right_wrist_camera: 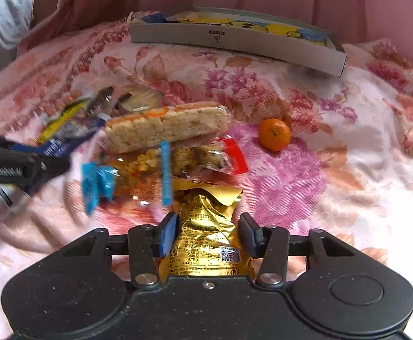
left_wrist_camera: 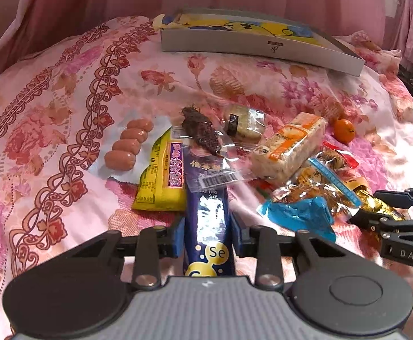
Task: Organize snacks
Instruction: 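Carry blue stick and gold pouch to the grey tray and release both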
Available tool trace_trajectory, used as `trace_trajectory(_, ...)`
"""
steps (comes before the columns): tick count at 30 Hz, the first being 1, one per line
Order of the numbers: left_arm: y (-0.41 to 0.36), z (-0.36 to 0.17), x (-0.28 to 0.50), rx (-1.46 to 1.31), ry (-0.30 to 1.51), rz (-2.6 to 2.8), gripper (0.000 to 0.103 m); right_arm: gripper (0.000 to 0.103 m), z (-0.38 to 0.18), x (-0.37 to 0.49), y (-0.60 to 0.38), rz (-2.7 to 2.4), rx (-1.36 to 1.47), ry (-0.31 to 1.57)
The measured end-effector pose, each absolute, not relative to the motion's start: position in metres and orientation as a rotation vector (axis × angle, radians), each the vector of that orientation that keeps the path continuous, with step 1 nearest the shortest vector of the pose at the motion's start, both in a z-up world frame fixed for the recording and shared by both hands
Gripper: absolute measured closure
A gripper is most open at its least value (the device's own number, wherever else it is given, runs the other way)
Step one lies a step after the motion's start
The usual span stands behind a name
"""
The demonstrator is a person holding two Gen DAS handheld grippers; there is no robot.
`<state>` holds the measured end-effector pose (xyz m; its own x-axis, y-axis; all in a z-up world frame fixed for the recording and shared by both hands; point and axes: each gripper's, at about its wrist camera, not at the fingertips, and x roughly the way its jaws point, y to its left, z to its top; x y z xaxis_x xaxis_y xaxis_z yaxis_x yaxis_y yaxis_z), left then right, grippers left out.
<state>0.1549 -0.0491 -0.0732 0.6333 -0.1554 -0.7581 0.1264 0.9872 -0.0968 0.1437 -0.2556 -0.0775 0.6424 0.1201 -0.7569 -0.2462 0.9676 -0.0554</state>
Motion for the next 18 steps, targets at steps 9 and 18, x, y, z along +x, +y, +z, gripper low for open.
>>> trace_trajectory(9,-0.046,-0.066,0.142,-0.119,0.906,-0.206,0.078,0.055,-0.068,0.132,-0.240,0.219,-0.166,0.822)
trace_trajectory(18,-0.049,-0.055,0.120,-0.241,0.985,-0.292,0.079,0.055,-0.047,0.106,-0.238,0.133,-0.263,0.758)
